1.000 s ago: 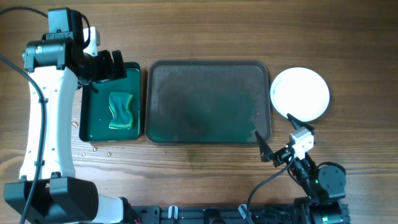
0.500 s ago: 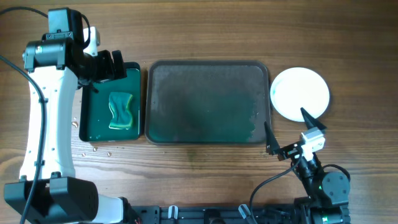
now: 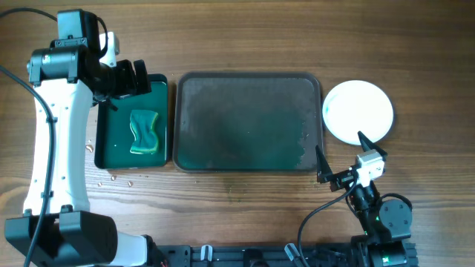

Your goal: Clean dirty plates on tray and stack at the side

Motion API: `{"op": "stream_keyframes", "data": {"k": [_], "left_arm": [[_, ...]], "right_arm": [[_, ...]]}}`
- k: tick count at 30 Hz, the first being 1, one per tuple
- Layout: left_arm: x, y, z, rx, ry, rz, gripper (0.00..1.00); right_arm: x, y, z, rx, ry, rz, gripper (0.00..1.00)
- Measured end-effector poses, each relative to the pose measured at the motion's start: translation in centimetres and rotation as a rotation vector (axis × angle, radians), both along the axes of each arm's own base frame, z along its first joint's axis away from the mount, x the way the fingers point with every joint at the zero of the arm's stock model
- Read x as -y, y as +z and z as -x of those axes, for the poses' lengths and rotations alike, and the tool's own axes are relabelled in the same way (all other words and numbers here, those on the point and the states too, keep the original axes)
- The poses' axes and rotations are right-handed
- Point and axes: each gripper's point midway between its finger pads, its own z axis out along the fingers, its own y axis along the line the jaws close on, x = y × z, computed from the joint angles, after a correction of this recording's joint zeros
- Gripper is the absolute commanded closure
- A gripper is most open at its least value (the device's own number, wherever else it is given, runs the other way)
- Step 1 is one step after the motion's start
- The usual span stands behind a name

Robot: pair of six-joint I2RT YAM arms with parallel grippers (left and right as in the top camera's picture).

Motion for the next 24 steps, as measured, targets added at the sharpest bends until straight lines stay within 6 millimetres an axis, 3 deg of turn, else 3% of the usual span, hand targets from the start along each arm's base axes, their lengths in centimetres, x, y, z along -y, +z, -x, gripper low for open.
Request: {"op": "stream_keyframes", "data": {"k": [24], "left_arm": [[0.31,0.46,0.13,0.013,-0.013,-0.016,0.00]], "right_arm": [[0.00,0.00,0.00,0.000,0.000,0.000,0.00]]}}
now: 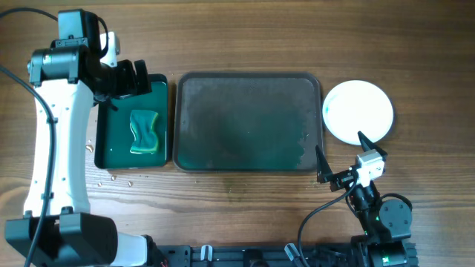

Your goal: Clean dirty plates on tray and stack at the side

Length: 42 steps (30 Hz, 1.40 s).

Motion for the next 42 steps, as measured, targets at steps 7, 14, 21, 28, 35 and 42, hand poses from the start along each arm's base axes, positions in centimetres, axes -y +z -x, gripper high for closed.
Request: {"op": "stream_keyframes", "data": {"k": [7,14,21,28,35,42], "left_arm": [[2.4,8.1,1.8,0.306,-0.079,-0.098,0.00],[3.8,14.0,6.2,0.806,-0.119,-0.041,0.00],[4.5,6.8,9.4,0.947,-0.160,0.011,0.00],[4.3,3.1,11.7,1.077,-0.166,0.014,0.00],[4.5,-1.6,12.2,1.124,-0.178,0.018,0.00],[4.5,-2.7,12.2,1.141,-0.179,0.017,0.00]], "right_arm": [[0.0,0.0,0.0,0.000,0.000,0.000,0.00],[0.0,0.0,0.0,0.001,-0.002,0.000,0.01],[0.1,0.0,0.0,0.002,-0.003,-0.001,0.00],[0.1,0.0,0.0,0.002,-0.003,-0.001,0.00],[0.1,0.1,0.0,0.002,-0.003,-0.001,0.00],[0.1,0.1,0.0,0.002,-0.003,-0.001,0.00]]}}
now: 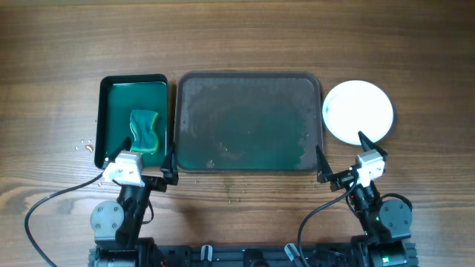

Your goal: Clean dirty plates on tray and stack at the side

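Observation:
A white plate point(358, 111) lies on the table to the right of the big grey tray point(249, 122), which holds only wet smears. The green and yellow sponge point(147, 131) rests in the small green tray point(111, 104) on the left. My left gripper point(145, 157) is open at the front edge of the green tray, holding nothing. On the other side, my right gripper point(344, 156) is open just in front of the plate, near the grey tray's front right corner, also holding nothing.
Small droplets or crumbs point(85, 144) dot the wood left of and in front of the green tray. Both arm bases sit at the table's front edge.
My left arm, which reached up the left side with its gripper at the green tray's back left corner, now sits at the front edge. The right arm, plate and sponge have not moved.
At both earlier moments my left arm stood extended beside the green tray, unmoving, with the sponge in the tray and the plate beside the grey tray. Now the left arm is drawn back to the front, open like the right.

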Motion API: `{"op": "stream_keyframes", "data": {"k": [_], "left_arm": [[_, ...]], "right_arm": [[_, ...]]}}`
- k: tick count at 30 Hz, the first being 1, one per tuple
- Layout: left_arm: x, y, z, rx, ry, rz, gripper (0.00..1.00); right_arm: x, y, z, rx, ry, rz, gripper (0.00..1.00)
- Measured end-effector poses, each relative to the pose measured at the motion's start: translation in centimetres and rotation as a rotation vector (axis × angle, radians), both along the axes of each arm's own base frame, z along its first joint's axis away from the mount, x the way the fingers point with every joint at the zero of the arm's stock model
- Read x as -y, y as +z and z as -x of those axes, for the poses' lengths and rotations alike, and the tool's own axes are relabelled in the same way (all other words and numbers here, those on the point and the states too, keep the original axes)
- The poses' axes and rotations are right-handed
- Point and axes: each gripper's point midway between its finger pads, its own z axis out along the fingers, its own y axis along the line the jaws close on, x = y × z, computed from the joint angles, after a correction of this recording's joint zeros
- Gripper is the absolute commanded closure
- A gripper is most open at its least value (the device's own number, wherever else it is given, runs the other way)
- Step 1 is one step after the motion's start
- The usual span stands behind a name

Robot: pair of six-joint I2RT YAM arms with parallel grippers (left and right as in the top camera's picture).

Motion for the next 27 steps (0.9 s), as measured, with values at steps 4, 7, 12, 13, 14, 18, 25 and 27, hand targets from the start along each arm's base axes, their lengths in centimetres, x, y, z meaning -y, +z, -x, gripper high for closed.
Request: {"op": "stream_keyframes", "data": {"k": [4,7,12,13,14,18,25,27], "left_arm": [[0.0,0.6,-0.2,0.051,0.000,0.000,0.00],[0.0,0.3,-0.3,0.063,0.000,-0.001,0.00],[0.0,-0.9,-0.3,0.060,0.000,-0.001,0.00],[0.0,-1.4,-0.4,0.048,0.000,0.000,0.00],[0.0,-1.7,-0.4,0.037,0.000,0.000,0.00],[0.0,-2.6,-0.4,0.004,0.001,0.002,0.00],[0.0,-2.6,-0.4,0.002,0.002,0.009,0.00],[0.0,-2.6,-0.4,0.002,0.002,0.012,0.00]], "right_arm": [[0.0,0.0,0.0,0.000,0.000,0.000,0.00],[0.0,0.0,0.0,0.000,0.000,0.000,0.00],[0.0,0.0,0.0,0.000,0.000,0.000,0.00],[0.0,0.0,0.0,0.000,0.000,0.000,0.00],[0.0,0.0,0.0,0.000,0.000,0.000,0.00],[0.0,0.0,0.0,0.000,0.000,0.000,0.00],[0.0,0.0,0.0,0.000,0.000,0.000,0.00],[0.0,0.0,0.0,0.000,0.000,0.000,0.00]]}}
